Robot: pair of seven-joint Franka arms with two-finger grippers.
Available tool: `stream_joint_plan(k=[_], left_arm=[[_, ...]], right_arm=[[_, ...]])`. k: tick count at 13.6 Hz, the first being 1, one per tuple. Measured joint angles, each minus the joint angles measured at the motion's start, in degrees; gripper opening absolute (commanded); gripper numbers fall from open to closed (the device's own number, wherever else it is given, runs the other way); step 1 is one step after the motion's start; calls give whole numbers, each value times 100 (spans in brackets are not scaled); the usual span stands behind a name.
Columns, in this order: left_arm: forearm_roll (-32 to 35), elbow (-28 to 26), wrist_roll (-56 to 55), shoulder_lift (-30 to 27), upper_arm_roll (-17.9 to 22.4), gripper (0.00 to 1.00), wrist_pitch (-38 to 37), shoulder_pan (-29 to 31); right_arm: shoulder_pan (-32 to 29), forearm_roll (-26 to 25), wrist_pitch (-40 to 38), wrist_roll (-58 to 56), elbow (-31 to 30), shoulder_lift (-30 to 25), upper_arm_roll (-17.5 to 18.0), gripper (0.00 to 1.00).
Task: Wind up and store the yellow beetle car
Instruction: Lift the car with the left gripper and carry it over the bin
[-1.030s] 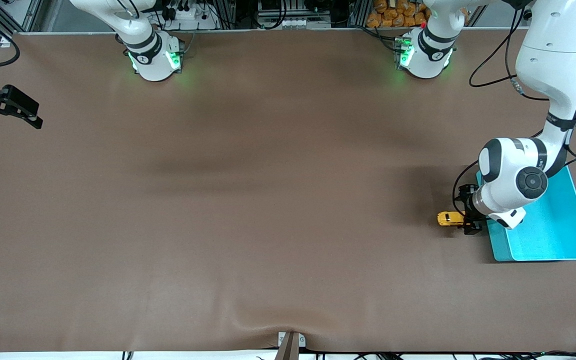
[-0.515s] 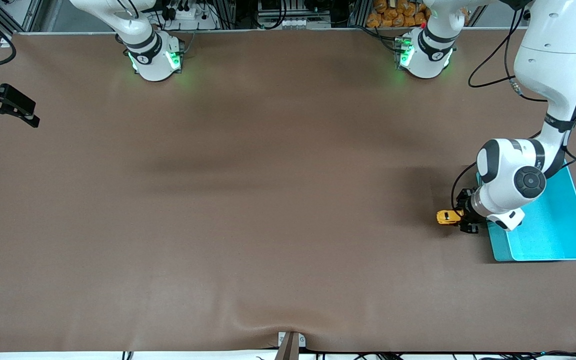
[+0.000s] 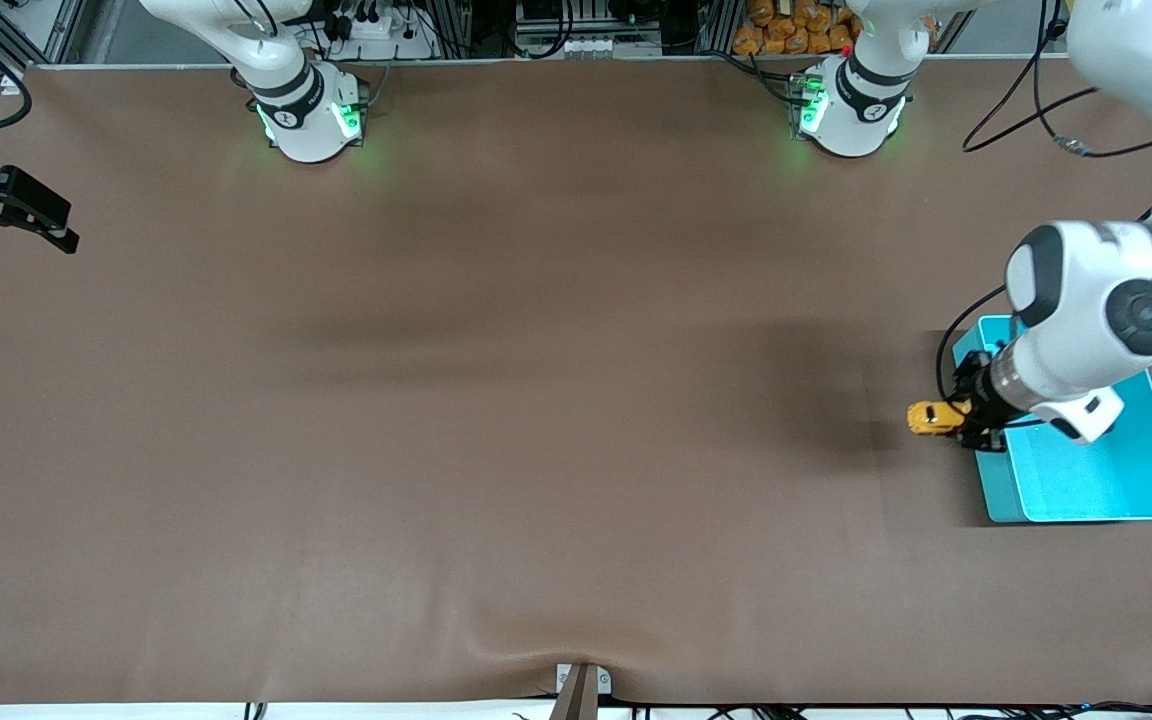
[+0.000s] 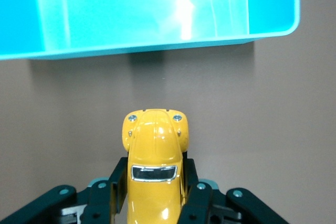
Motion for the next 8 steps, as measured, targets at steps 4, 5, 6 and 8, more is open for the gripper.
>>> stream_joint_plan(k=[4,5,6,8], left_arm=[[3,264,849,-418,29,0,-936,41],[3,285,1119,-512,51,0,-1070,81],[4,296,1405,-606,71,0,-1167,142],[4,305,2052,-769,86,0,-1323,281]], right_arm=[[0,0,0,0,-2,0,2,100],[0,0,0,0,-4,0,2,100],[0,0,0,0,-5,0,2,100],[0,0,0,0,-13,1,2,100]])
